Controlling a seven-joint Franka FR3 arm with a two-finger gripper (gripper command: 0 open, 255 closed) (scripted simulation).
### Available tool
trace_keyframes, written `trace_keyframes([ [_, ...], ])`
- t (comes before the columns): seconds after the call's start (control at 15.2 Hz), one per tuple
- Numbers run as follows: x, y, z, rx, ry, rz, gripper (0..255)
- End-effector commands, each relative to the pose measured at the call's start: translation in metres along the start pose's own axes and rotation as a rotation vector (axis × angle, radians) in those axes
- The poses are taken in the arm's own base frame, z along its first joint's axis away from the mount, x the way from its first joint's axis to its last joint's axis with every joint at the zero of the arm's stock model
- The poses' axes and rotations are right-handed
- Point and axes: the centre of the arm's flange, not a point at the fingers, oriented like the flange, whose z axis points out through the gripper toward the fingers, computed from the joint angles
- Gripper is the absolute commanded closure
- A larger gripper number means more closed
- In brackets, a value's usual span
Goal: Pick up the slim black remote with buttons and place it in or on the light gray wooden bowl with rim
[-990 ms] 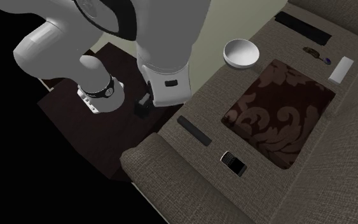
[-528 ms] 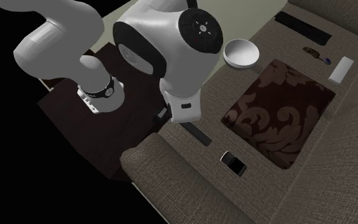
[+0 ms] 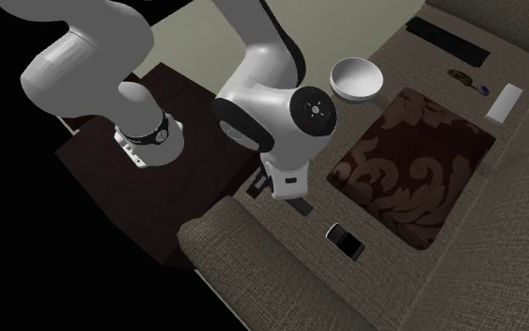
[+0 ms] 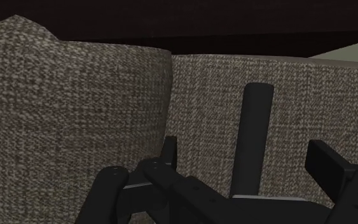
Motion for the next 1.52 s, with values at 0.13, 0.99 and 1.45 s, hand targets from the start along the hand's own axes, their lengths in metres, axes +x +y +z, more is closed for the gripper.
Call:
trace_keyframes([
  [0.13,0.021,-0.015,0.043,0.020,0.002,0.034,0],
  [0.99,0.069,-0.044,0.153,0.058,0.001,0.096,0],
  [1.45,0.069,-0.044,0.167,0.058,0.001,0.096,0],
])
